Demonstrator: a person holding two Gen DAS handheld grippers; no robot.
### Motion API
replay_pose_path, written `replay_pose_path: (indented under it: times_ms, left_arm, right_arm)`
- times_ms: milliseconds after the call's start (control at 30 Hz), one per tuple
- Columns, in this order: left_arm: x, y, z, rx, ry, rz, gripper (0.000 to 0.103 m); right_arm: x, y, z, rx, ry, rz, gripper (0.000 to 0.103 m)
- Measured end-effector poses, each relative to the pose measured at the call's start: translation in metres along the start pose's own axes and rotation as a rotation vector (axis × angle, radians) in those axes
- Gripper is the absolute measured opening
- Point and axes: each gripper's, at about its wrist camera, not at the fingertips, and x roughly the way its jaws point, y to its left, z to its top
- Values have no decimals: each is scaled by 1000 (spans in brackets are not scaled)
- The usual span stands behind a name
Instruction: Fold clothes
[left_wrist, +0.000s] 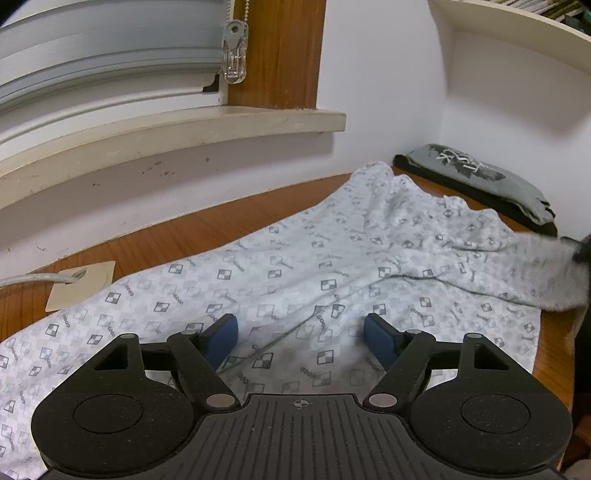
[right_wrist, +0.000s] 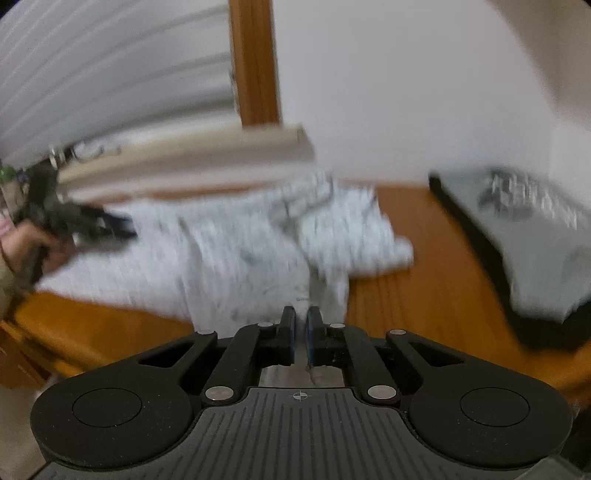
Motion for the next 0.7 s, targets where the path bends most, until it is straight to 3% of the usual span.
replay_pose_path:
  times_ms: [200,300,433,533,633,700]
  left_arm:
    - [1,2,0,0,1,-5,79]
    - [2,2,0,0,6,-5,80]
    - [3,2,0,-1,10,-2,81]
    - [4,2,0,-3,16,-2,83]
    - [4,2,0,0,22,2,86]
    - [4,1,0,6,23,7,93]
  right_arm:
    - [7,31,94,-105,-130,57,7]
    - [41,59,137,-122,-157,134,7]
    - [108,95,169,-112,-121,211,8]
    - [152,108,166,-110,-73,206,18]
    - [175,109,153,-98,-81,171,49]
    - [176,100,138,-97,-86,143,54]
